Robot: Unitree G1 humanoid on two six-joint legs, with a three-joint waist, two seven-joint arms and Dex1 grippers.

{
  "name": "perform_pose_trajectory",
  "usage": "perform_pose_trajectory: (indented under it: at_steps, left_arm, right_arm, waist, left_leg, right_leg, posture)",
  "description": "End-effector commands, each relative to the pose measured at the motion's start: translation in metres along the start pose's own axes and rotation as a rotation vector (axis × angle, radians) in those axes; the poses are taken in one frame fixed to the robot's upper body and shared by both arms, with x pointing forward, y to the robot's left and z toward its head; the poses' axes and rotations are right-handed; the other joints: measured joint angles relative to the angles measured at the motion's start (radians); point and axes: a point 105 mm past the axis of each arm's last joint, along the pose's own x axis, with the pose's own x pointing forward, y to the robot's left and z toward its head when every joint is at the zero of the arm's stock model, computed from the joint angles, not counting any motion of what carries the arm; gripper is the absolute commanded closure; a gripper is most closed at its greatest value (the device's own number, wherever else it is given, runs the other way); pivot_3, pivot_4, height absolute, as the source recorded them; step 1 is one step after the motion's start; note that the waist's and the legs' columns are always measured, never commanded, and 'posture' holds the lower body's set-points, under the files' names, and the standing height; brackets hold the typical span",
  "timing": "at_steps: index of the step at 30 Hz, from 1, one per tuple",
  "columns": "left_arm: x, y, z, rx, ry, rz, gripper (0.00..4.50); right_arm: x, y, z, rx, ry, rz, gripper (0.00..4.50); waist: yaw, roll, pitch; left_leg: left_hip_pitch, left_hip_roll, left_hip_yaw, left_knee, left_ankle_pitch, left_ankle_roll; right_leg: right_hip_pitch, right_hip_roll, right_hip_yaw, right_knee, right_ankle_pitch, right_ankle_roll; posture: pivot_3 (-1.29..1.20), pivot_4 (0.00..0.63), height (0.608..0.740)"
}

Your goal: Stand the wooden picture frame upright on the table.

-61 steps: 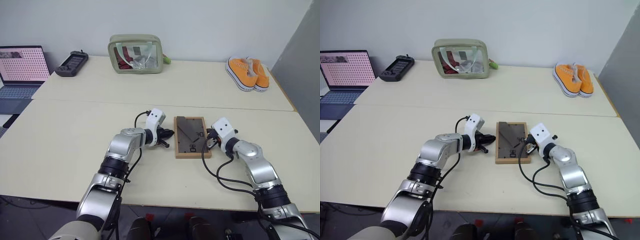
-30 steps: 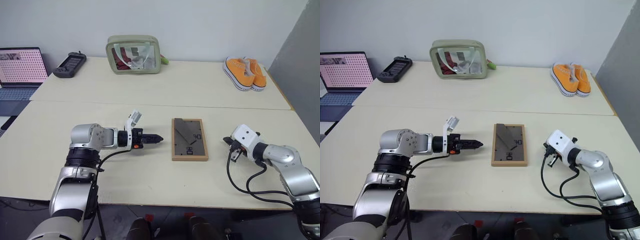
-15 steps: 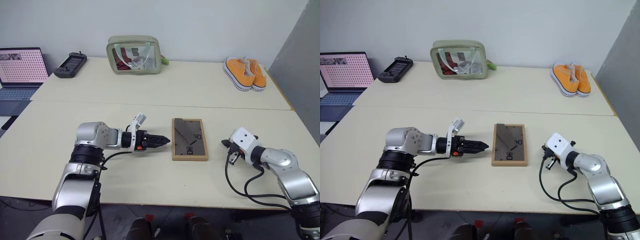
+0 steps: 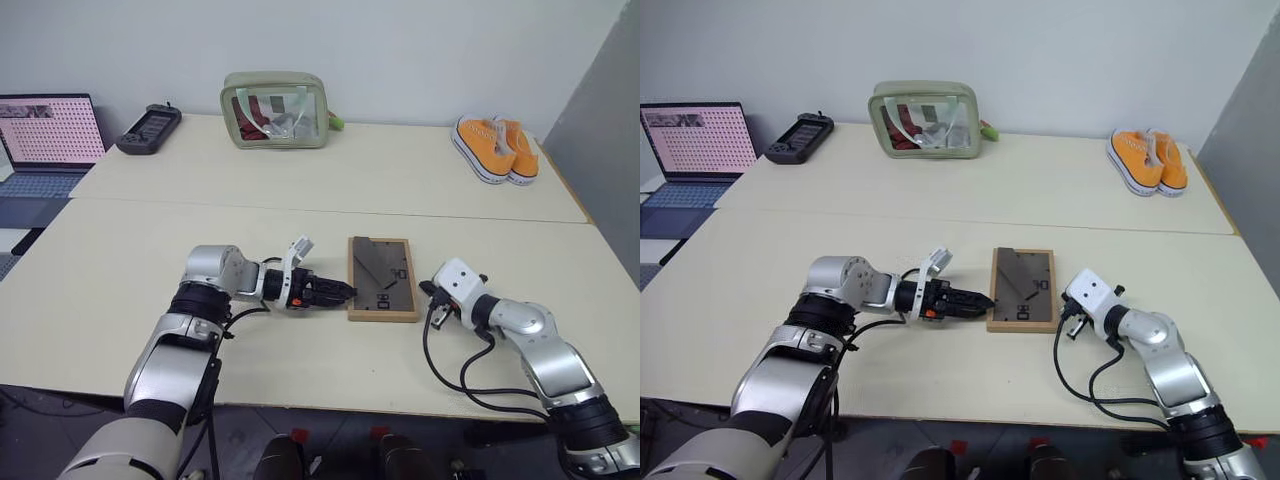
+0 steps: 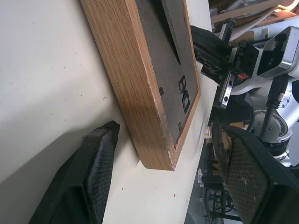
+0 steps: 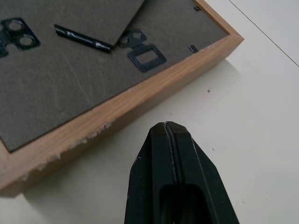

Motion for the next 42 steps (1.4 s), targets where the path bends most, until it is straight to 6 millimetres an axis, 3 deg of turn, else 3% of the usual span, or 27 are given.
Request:
perform_pose_trajectory:
  at_steps: [1, 9, 14, 22, 30, 37, 42]
  left_arm:
    - [-0.001, 0.010, -0.003, -0.017, 0.017, 0.051, 1.12]
    - [0.001, 0.009, 0.001, -0.016, 0.004, 0.047, 1.12]
    - [0.001, 0.008, 0.002, -0.015, -0.002, 0.044, 1.12]
    - [-0.003, 0.006, 0.009, -0.018, -0.033, 0.042, 1.12]
    - [-0.006, 0.003, 0.014, -0.027, -0.054, 0.026, 1.12]
    - [-0.005, 0.001, 0.015, -0.025, -0.048, 0.020, 1.12]
    - [-0.005, -0.003, 0.019, -0.026, -0.064, -0.007, 2.06]
  right_arm:
    - [0.005, 0.003, 0.014, -0.006, -0.046, -0.017, 4.50]
    - [0.016, 0.021, 0.039, 0.035, -0.121, 0.009, 4.50]
    - [0.020, 0.029, 0.044, 0.051, -0.133, 0.021, 4.50]
    - [0.017, 0.025, 0.031, 0.049, -0.097, 0.011, 4.50]
    - [0.005, 0.010, 0.002, 0.017, -0.016, -0.021, 4.50]
    - [0.003, 0.008, 0.000, 0.018, -0.015, -0.026, 4.50]
    - [0.004, 0.009, 0.002, 0.019, -0.019, -0.023, 4.50]
  waist:
    - [0.000, 0.000, 0.000]
    - [-0.002, 0.000, 0.000]
    - [-0.001, 0.000, 0.000]
    - [-0.001, 0.000, 0.000]
    - [-0.003, 0.000, 0.000]
    - [-0.004, 0.000, 0.000]
    - [-0.006, 0.000, 0.000]
  left_leg:
    - [0.000, 0.000, 0.000, 0.000, 0.000, 0.000]
    - [0.000, 0.000, 0.000, 0.000, 0.000, 0.000]
    - [0.000, 0.000, -0.001, 0.000, 0.000, 0.000]
    - [0.000, 0.000, -0.001, 0.000, 0.000, 0.000]
    - [0.000, 0.000, -0.001, 0.000, 0.000, 0.000]
    - [0.000, 0.000, -0.001, 0.000, 0.000, 0.000]
    - [0.000, 0.000, -0.001, 0.000, 0.000, 0.000]
  right_leg:
    - [0.000, 0.000, 0.000, 0.000, 0.000, 0.000]
    - [0.000, 0.000, 0.000, 0.001, 0.000, 0.000]
    - [0.000, 0.000, 0.000, 0.001, 0.000, 0.000]
    - [0.000, 0.000, 0.000, 0.001, 0.000, 0.000]
    - [0.000, 0.000, 0.000, 0.001, 0.000, 0.000]
    - [0.000, 0.000, 0.000, 0.001, 0.000, 0.000]
    - [0.000, 0.000, 0.000, 0.001, 0.000, 0.000]
  posture:
    - [0.00, 0.150, 0.740]
    - [0.00, 0.150, 0.740]
    - [0.00, 0.150, 0.740]
    - [0.00, 0.150, 0.740]
    - [0.00, 0.150, 0.740]
    - [0.00, 0.150, 0.740]
    - [0.00, 0.150, 0.740]
